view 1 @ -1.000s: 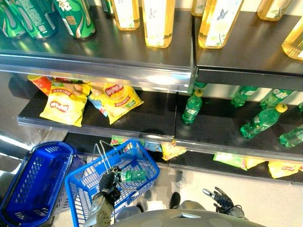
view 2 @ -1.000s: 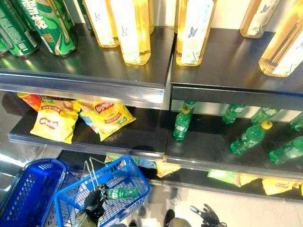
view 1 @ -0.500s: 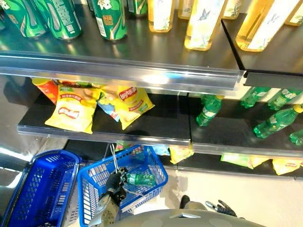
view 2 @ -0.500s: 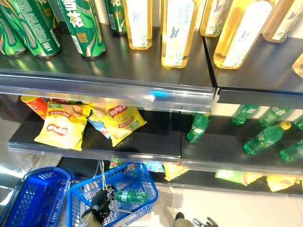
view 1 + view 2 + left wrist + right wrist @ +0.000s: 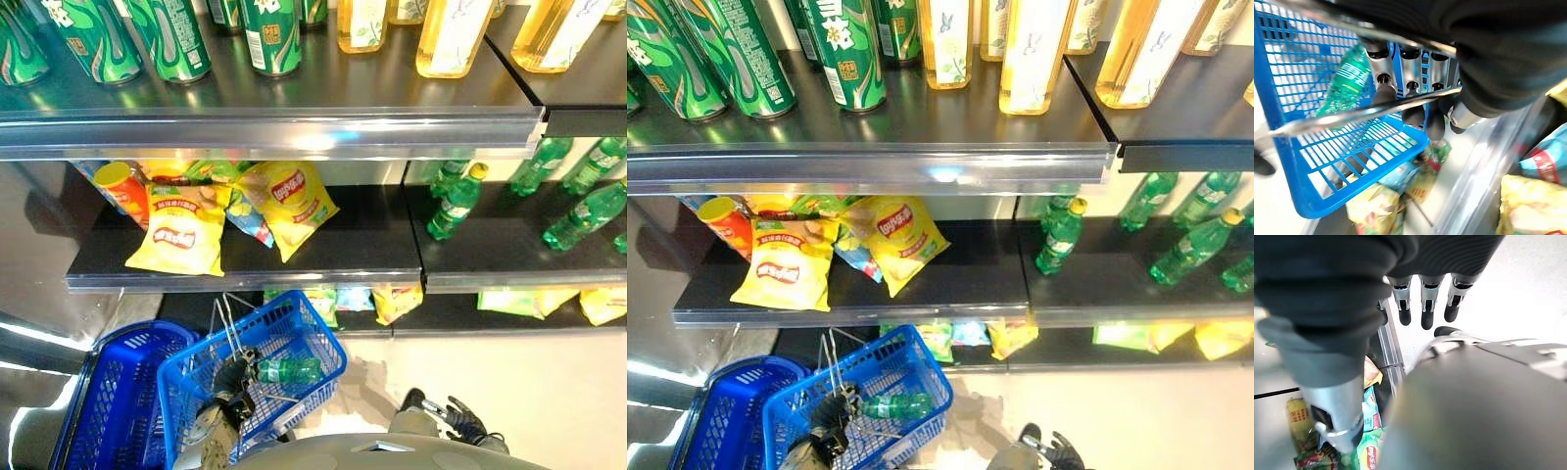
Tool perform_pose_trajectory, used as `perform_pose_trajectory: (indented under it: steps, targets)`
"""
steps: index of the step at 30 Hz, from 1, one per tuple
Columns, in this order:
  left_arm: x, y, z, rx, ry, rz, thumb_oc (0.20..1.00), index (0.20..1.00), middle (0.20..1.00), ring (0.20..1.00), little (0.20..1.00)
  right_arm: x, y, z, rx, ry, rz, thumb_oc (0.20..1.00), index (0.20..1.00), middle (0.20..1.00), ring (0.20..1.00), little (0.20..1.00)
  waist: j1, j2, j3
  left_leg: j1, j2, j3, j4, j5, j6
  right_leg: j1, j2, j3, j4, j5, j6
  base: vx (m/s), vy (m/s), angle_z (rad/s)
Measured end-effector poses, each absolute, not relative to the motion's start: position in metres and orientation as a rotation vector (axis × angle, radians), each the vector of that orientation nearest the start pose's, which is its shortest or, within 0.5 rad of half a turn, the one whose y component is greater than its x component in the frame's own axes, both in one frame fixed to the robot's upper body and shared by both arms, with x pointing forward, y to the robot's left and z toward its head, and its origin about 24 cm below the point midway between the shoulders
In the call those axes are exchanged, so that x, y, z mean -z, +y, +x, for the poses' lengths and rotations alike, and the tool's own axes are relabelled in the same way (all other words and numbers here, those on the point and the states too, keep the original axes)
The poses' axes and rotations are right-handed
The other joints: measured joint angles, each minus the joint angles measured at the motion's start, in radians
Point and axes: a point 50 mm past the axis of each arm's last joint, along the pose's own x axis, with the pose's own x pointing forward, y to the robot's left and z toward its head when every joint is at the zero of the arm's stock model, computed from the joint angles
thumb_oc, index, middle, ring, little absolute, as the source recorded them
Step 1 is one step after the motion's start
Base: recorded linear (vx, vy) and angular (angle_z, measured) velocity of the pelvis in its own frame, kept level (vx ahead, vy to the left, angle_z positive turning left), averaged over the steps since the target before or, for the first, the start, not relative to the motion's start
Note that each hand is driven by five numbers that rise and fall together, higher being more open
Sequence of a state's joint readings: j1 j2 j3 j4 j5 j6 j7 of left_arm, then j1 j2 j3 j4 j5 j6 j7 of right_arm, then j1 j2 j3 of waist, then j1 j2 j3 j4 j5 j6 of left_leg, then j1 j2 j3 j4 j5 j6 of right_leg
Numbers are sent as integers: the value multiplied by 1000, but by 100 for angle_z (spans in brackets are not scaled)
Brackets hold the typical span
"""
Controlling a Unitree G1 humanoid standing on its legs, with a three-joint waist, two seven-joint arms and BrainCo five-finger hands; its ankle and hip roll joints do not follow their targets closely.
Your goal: Pick up the snacks into the basket
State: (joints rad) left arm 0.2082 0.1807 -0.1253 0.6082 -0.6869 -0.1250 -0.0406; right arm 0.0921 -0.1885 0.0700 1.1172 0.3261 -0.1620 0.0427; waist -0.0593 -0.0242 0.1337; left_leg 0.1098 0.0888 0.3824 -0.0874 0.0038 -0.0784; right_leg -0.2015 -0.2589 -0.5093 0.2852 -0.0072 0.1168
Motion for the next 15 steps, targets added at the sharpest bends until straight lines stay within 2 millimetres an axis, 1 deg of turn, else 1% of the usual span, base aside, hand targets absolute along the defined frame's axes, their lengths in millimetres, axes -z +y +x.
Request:
perform_pose_trajectory:
  steps: [1,2,3,4,5,6,7,8,9,10,11,12,13,14,15]
  targets:
    - [114,195,136,-237,666,-450,200,200,200,200,200,158,-220,85,206,1030,76,1000,1000,1000,1000,1000,0,-7,0,3,0,-1,0,1,-4,39,23,-18,-84,14,-70,61,-43,1]
    - [114,194,135,-232,669,-450,200,200,200,200,200,157,-220,86,202,1026,72,1000,1000,1000,1000,1000,-3,-5,1,2,6,-3,0,1,-4,56,37,-17,-113,31,-71,73,-46,-1]
    - [114,194,135,-228,668,-453,200,200,200,200,200,157,-220,87,195,1025,74,1000,1000,1000,1000,1000,3,2,5,2,14,-3,0,1,-4,65,52,-15,-136,37,-73,78,-52,2]
    - [114,194,135,-229,667,-453,200,200,200,200,200,157,-219,87,192,1025,75,1000,1000,1000,1000,1000,7,5,7,4,15,-3,1,1,-4,66,54,-16,-140,38,-73,62,-38,-2]
    - [114,193,135,-229,668,-456,200,200,200,200,200,156,-219,91,184,1015,76,1000,1000,1000,1000,1000,12,10,10,0,19,-3,1,1,-3,71,66,-7,-145,38,-73,62,-59,7]
    - [115,191,135,-228,669,-464,200,200,200,200,200,156,-218,93,179,1011,75,1000,1000,1000,1000,1000,22,18,13,14,26,-4,4,1,-3,96,78,30,-176,38,-69,38,-64,8]
    - [115,191,135,-228,669,-467,200,200,200,200,200,156,-219,93,179,1010,71,1000,1000,1000,1000,1000,26,21,15,19,30,-3,7,1,-3,110,85,26,-194,45,-70,35,-71,16]
    - [115,191,134,-234,671,-471,200,200,200,200,200,155,-219,95,175,1000,69,1000,1000,1000,1000,1000,21,17,16,7,36,-13,42,0,0,135,103,36,-227,47,-61,2,-31,19]
    - [115,192,134,-233,671,-470,200,200,200,200,200,154,-218,97,166,987,66,1000,1000,1000,1000,1000,21,12,13,-7,38,-24,67,-4,6,144,108,57,-243,48,-60,-51,97,24]
    - [115,191,134,-233,669,-472,200,200,200,200,200,153,-217,100,154,977,59,1000,1000,1000,1000,1000,27,12,13,-10,45,-39,82,-5,6,157,114,63,-268,52,-66,27,197,15]
    - [115,190,134,-232,671,-475,200,200,200,200,200,152,-217,104,144,968,53,1000,1000,1000,1000,1000,35,10,13,-23,52,-43,112,-6,3,166,111,65,-292,68,-89,-19,189,3]
    - [115,189,134,-231,669,-478,200,200,200,200,200,151,-217,107,135,958,48,1000,1000,1000,1000,1000,41,2,14,-43,52,-38,142,-7,2,164,104,65,-297,73,-91,146,250,3]
    - [115,187,135,-228,666,-484,200,200,200,200,200,150,-217,109,134,947,47,1000,1000,1000,1000,1000,47,-3,16,-81,75,-35,176,-14,-7,169,96,89,-311,72,-98,42,220,9]
    - [114,187,137,-226,662,-484,200,200,200,200,200,149,-219,109,137,944,43,1000,1000,1000,1000,1000,44,3,11,-82,114,-27,126,-7,-30,170,100,88,-316,70,-86,88,228,10]
    - [114,186,137,-224,661,-486,200,200,200,200,200,148,-220,110,138,939,40,1000,1000,1000,1000,1000,44,9,8,-83,127,-20,100,3,-24,168,104,84,-311,72,-83,18,225,4]
